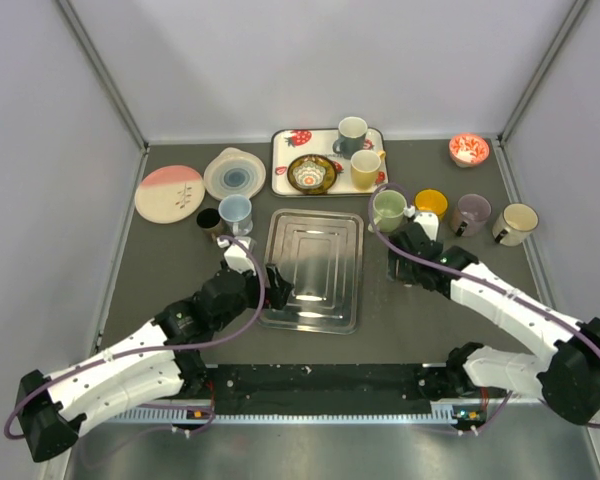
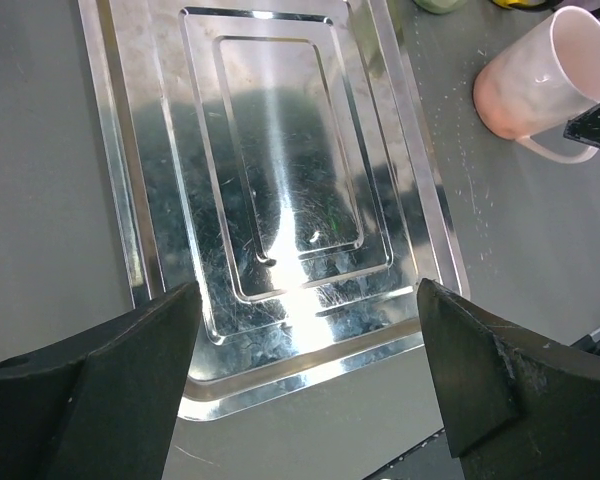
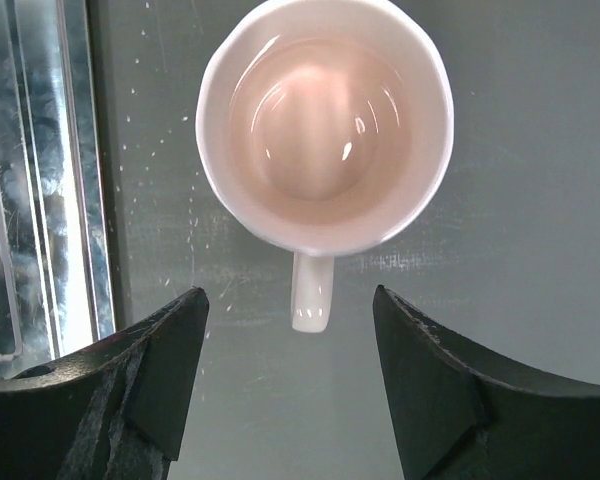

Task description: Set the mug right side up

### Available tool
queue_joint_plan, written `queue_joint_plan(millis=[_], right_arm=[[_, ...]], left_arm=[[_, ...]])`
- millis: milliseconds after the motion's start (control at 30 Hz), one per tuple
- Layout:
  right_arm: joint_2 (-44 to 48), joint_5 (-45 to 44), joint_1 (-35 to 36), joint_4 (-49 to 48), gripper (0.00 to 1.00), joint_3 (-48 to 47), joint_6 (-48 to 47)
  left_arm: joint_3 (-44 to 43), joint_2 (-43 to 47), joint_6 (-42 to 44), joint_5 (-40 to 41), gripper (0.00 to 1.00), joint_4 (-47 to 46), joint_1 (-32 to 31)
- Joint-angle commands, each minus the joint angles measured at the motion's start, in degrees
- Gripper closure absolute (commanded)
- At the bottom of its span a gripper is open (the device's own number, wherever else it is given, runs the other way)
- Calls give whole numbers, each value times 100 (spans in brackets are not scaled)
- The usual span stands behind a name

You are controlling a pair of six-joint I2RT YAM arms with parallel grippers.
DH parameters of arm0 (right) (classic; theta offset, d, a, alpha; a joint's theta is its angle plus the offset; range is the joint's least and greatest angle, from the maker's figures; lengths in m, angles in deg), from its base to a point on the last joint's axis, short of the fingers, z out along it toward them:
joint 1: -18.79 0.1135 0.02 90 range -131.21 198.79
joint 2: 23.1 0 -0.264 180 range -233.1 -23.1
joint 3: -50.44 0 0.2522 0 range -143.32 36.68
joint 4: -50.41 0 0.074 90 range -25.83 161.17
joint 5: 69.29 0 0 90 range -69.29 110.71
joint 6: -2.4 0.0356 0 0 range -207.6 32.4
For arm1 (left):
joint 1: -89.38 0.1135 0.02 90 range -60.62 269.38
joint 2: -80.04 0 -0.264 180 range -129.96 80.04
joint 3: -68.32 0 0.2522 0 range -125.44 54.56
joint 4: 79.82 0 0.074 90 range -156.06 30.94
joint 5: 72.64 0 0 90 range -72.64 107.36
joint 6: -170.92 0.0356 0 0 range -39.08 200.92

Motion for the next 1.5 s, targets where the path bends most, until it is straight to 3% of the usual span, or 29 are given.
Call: queue_joint_plan(millis=[0,900,1300,1467], right_arm=[[-201,95,-182,-386,33,-3,98],[-650,412,-753,-914,52,217,-148],[-676,394,-753,-976,67,190,-157],[-562,412,-753,-967,81,243,-157]], left_arm=[[94,131,-182,-18,7,-324,-2],[253,-115,-332,-238,11,-473,7],[332,-123,-402,-361,14,-552,7],[340,-150,-402,-396,14,-579,7]])
